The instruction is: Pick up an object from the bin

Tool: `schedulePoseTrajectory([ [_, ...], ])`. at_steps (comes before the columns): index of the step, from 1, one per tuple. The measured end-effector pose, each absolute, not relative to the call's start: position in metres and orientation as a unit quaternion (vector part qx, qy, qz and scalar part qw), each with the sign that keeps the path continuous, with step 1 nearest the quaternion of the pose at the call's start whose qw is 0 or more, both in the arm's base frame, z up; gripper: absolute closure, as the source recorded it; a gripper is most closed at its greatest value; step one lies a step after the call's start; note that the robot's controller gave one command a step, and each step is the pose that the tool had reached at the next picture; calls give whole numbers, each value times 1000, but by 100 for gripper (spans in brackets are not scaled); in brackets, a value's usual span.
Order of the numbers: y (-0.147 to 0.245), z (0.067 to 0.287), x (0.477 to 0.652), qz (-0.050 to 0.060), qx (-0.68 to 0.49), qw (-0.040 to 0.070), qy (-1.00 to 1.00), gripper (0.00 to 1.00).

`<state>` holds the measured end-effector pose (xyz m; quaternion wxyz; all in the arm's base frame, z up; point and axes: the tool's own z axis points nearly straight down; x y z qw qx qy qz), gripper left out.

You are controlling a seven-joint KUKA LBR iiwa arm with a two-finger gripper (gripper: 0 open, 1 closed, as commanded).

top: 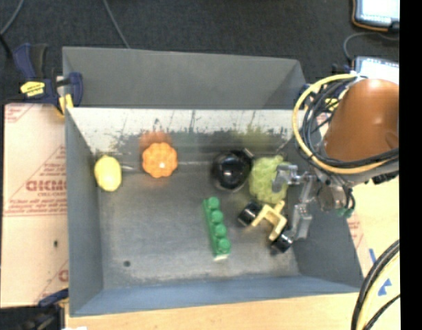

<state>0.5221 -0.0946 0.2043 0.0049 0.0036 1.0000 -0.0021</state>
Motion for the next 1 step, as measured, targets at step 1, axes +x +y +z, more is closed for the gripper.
schedulePoseTrajectory([
  [1, -88, 188, 529, -3, 31, 10, 999, 0],
])
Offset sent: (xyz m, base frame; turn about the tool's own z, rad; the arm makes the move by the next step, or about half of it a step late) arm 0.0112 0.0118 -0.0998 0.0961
